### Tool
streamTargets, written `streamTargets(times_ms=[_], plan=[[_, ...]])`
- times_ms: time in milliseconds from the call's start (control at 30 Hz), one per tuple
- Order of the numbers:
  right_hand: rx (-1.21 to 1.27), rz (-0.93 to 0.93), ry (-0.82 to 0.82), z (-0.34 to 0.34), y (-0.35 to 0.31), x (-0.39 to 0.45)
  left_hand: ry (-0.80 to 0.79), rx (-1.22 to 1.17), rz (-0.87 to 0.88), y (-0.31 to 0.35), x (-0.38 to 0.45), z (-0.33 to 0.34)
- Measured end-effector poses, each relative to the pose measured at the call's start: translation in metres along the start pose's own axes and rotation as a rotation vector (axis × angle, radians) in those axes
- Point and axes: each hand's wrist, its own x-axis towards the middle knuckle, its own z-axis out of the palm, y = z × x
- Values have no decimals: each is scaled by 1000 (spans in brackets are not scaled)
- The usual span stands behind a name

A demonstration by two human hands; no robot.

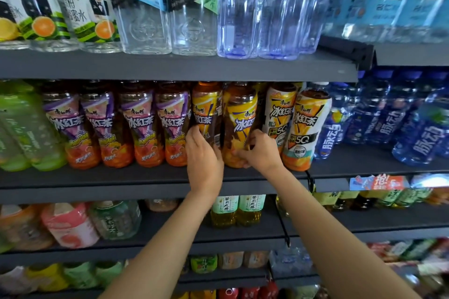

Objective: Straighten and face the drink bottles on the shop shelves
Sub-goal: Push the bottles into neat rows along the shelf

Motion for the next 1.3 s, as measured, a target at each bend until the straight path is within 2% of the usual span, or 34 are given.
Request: streamTargets(times_ms=[67, 167, 233, 333, 367, 433, 500, 600, 700, 767, 833, 933, 1033, 1133, 1300], plan=[[-30, -41, -4, -5, 0, -4, 58, -35, 105, 5, -11, 1], [-52, -96, -24, -6, -1, -11, -35, -62, 76, 14, -9, 6], [-25, -104, -111, -9, 0, -15, -71, -51, 29, 19, -5, 10], [125, -80, -331, -26, 3, -13, -103, -95, -20, 20, -1, 10], [175, -53, -331, -32, 4, -10, -117, -105, -23, 18, 0, 8], [166, -41, -205, -40, 6, 0, -137, -118, -22, 13, 3, 2], [-25, -149, -41, -37, 3, 12, -146, -140, -16, 7, 6, -7], [-326, -292, 49, -19, -7, 26, -200, -159, 2, -2, 11, -23], [-544, -281, 235, -8, -22, 38, -296, -163, 25, -9, 20, -35], [-583, -237, 329, -7, -36, 51, -340, -166, 41, -10, 25, -37], [-576, -117, 321, -9, -51, 63, -349, -171, 53, -11, 28, -36], [-409, 36, 248, -8, -65, 75, -342, -193, 67, -13, 28, -37], [-267, 84, 285, -7, -68, 77, -338, -208, 69, -15, 28, -37], [-260, 112, 358, -4, -69, 79, -354, -225, 52, -17, 28, -37], [-56, 225, 290, 4, -61, 79, -371, -223, 45, -18, 29, -36]])
